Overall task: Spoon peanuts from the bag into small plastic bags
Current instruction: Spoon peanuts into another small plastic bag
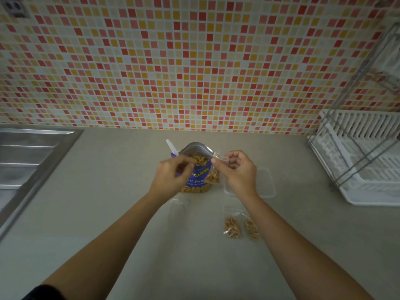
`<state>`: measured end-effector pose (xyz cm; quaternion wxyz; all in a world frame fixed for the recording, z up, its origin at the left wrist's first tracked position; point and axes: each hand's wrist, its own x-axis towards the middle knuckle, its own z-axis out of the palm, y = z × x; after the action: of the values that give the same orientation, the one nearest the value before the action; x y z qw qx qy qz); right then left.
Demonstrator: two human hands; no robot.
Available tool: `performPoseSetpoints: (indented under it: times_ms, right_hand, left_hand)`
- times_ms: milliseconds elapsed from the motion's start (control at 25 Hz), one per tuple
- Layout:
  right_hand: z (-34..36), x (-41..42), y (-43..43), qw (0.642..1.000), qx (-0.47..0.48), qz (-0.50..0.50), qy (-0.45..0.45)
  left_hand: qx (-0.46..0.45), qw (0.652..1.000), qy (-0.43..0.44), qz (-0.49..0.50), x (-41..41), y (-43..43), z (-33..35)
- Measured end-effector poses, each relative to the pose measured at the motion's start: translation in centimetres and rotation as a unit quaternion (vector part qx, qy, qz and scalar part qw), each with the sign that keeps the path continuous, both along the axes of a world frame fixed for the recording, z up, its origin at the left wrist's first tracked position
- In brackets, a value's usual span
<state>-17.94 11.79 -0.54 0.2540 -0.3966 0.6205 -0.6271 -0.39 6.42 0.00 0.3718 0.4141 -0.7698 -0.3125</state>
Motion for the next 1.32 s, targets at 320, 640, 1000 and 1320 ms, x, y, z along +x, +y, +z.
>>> performPoseSetpoints:
  times_ms: [320, 640, 1000, 1320]
  right_hand:
    - [-2.9, 0.9, 3.0, 0.997, 0.049, 0.051, -0.045]
    - [-7.3, -1.2, 5.8, 0.984, 0.160, 0.078, 0.014]
    - [-11.7, -0.8, 5.3, 0.955, 0.228, 0.060, 0.178]
    - [-12.4, 0.3, 4.9, 0.890, 0.249, 0.060, 0.376]
  left_hand:
    - [0.250, 0.962, 0.088, -0.063, -1.9, 3.9, -5.3]
    - [0.382, 0.922, 0.042, -0.050, -0.7, 7.1, -10.0]
    - [0.230, 0.970, -0.078, 0.011, -1.8, 9.2, -12.3]
    - [0.108, 0.975, -0.190, -0.031, -1.8, 7.7, -12.4]
